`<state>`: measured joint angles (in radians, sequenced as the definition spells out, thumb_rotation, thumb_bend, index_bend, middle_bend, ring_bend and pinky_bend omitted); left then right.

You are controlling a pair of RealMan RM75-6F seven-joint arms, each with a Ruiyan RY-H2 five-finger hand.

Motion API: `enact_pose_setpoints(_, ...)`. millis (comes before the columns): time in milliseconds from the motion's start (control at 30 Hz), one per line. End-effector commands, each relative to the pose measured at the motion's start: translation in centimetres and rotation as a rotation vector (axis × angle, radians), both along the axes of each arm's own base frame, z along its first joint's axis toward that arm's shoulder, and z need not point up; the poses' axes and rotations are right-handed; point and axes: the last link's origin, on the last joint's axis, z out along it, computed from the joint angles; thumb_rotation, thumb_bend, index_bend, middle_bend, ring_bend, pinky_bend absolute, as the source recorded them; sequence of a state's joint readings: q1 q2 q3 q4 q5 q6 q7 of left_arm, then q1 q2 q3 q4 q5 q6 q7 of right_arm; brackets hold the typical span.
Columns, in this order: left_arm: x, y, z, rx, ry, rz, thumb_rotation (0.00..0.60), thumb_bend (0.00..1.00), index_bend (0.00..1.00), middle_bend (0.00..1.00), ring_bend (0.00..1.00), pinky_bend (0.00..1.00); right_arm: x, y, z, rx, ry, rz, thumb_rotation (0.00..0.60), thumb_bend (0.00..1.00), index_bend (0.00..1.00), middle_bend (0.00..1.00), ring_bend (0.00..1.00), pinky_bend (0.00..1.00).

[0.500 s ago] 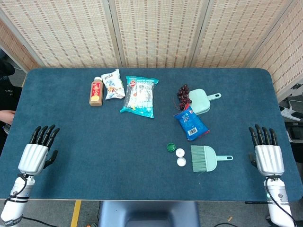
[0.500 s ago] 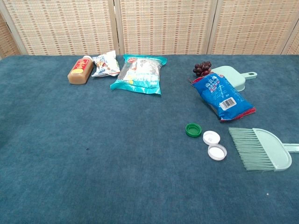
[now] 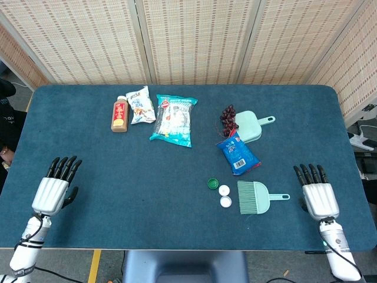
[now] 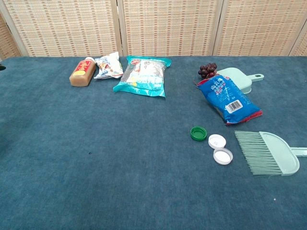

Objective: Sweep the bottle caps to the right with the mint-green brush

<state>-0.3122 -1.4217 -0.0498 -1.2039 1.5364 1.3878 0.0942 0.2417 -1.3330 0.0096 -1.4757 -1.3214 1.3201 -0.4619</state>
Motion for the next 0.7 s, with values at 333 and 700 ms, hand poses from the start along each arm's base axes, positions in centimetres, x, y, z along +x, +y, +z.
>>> enact_pose_setpoints(333, 0.0, -0.5, -0.1, -0.025, -0.003, -0.008, 0.600, 0.43, 0.00, 0.00, 0.00, 0.01, -1.7, -0.8, -5.3, 0.202, 0.053, 0.029, 0.600, 0.23, 0.34, 0.33, 0.00, 0.00)
enact_pose_setpoints(700, 0.1, -0.4, 0.1, -0.017, -0.005, -0.006, 0.600, 0.44, 0.00, 0.00, 0.00, 0.01, -1.5, -1.8, -6.3, 0.187, 0.041, 0.048, 0.600, 0.22, 0.40, 0.37, 0.04, 0.00)
